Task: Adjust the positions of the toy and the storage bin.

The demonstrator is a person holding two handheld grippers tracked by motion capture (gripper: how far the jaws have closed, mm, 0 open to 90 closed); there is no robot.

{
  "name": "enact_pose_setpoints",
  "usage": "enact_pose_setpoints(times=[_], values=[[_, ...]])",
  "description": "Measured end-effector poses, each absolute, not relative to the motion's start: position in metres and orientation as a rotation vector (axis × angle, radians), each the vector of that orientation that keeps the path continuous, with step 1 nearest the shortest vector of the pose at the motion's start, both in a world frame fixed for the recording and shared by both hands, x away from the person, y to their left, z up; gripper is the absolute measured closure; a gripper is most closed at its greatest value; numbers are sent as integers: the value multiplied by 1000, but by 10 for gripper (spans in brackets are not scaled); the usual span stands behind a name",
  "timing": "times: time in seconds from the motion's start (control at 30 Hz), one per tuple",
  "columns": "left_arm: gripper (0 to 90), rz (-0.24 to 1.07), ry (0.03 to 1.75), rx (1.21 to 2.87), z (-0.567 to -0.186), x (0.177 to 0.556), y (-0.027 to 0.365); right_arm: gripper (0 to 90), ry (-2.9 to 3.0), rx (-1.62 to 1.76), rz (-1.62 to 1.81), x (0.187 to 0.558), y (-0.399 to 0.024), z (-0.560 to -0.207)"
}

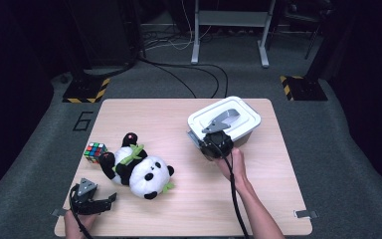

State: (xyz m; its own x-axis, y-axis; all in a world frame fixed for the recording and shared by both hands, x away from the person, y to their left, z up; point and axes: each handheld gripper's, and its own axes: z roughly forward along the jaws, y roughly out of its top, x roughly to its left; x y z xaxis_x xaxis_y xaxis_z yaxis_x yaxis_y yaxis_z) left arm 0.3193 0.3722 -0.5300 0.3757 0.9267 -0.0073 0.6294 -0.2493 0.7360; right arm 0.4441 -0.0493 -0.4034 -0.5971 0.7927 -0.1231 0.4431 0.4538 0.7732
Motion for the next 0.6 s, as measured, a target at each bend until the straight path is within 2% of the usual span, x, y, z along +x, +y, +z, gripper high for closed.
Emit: enact_pose_setpoints(times=[0.27, 0.37, 0.47, 0.6], values=[[138, 584, 1336, 1960, -531, 320, 371, 610, 2242, 1091, 1024, 458, -35, -401], [138, 585, 1336, 1963, -531, 320, 372, 559, 2225, 1104, 1067, 458, -40, -401], [138, 585, 1336, 1963, -531, 320, 372, 530, 2169, 1112, 1108, 453, -57, -396], [138, 585, 1336, 1963, -531, 320, 372, 533, 2099, 1150, 1084, 449, -96, -386]])
